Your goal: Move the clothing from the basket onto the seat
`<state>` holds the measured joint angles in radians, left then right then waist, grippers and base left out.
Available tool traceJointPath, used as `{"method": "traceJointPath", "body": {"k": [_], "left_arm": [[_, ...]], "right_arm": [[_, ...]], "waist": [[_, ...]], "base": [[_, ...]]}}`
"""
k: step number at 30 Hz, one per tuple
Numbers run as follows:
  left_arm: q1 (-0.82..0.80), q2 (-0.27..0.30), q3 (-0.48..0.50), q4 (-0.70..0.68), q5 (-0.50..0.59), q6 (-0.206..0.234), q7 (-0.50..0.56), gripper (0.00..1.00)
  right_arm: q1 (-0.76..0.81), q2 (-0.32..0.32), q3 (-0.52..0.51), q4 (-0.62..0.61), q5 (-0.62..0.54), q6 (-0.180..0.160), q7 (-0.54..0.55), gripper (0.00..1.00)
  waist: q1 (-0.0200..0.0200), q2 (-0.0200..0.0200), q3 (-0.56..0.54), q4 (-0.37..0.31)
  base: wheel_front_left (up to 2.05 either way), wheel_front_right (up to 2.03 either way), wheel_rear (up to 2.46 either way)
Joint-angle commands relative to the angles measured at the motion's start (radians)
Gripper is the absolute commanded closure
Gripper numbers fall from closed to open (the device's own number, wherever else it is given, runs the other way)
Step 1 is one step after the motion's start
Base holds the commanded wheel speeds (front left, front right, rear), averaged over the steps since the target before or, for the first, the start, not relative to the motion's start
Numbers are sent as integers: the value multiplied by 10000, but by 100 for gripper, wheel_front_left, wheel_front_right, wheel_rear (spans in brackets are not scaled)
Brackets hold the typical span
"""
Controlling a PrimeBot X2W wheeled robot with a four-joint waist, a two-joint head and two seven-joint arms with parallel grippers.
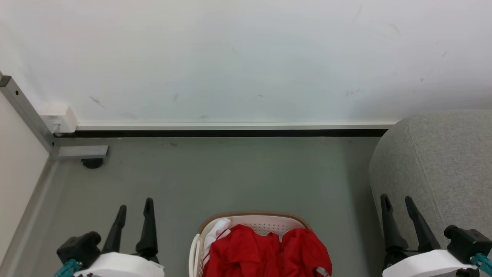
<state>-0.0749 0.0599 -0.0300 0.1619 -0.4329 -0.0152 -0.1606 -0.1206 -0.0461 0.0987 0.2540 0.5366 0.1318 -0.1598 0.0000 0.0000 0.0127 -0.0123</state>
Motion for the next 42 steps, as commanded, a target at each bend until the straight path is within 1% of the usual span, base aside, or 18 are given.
{"method": "traceJointPath", "body": {"k": [1, 9, 42], "left_arm": [[-12, 108, -11, -99, 350, 42, -134, 0], [-18, 111, -58, -119, 1066, 84, -302, 0], [-63, -15, -99, -225, 3546, -15, -973, 0]], "right_arm": [[-206, -70, 3, -21, -313, -13, -126, 0], [-269, -60, 22, -7, -982, -14, -311, 0], [-301, -71, 396, -302, -2707, -20, -990, 0]], "waist": [[0, 0, -2, -4], [0, 0, 16, -30], [0, 0, 74, -108]], "base": [[0, 0, 0], [0, 0, 0], [0, 0, 0]]}}
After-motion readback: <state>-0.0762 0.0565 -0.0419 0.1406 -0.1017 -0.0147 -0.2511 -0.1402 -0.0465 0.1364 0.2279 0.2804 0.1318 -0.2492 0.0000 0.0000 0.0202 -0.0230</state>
